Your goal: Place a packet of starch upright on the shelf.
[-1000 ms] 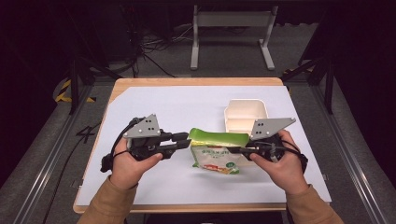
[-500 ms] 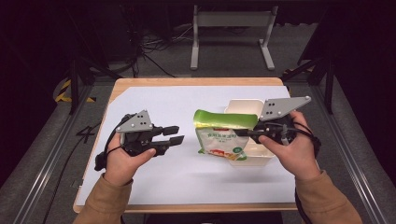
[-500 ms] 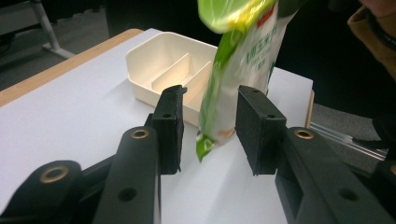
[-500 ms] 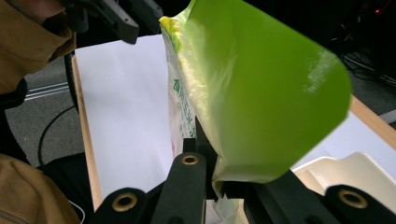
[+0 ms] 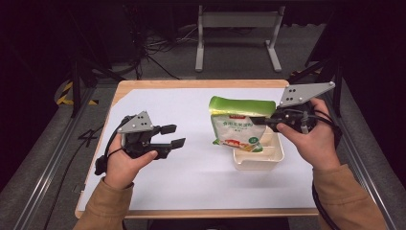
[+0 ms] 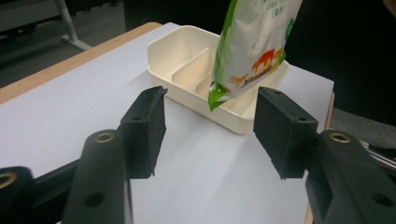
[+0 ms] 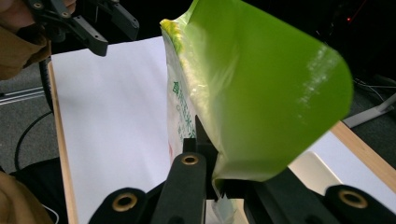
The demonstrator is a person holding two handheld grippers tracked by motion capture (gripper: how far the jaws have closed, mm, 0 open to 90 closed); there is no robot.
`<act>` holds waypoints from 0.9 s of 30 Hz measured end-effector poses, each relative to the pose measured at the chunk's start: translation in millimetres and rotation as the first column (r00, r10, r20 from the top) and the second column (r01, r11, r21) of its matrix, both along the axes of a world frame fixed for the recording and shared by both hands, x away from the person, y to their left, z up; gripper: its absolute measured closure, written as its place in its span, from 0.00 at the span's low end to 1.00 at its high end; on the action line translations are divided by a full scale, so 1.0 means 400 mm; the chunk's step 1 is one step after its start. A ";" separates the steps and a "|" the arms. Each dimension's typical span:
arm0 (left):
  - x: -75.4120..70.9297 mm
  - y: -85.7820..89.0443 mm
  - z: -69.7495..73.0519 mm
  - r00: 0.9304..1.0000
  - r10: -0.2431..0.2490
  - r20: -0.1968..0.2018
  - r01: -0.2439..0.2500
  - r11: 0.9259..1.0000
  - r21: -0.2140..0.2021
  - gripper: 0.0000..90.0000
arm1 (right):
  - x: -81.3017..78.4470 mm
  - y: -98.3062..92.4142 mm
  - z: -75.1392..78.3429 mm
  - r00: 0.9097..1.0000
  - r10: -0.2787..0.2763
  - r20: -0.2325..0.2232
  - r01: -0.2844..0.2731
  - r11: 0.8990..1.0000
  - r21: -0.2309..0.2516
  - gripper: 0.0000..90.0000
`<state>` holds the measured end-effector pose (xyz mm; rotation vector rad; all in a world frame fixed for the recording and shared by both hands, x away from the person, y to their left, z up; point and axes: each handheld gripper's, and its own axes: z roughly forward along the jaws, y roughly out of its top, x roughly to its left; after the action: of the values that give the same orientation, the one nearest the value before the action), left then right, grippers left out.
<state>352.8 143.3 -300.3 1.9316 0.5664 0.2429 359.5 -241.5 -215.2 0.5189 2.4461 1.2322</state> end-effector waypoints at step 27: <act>0.005 0.061 -0.029 0.994 0.101 -0.046 -0.101 0.995 0.001 0.37 | 0.113 -0.078 0.021 0.998 -0.013 0.055 0.014 1.000 -0.010 0.97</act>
<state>354.8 167.8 -311.8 1.9133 0.6956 0.2630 404.6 -272.5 -207.0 0.4911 2.3982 1.2118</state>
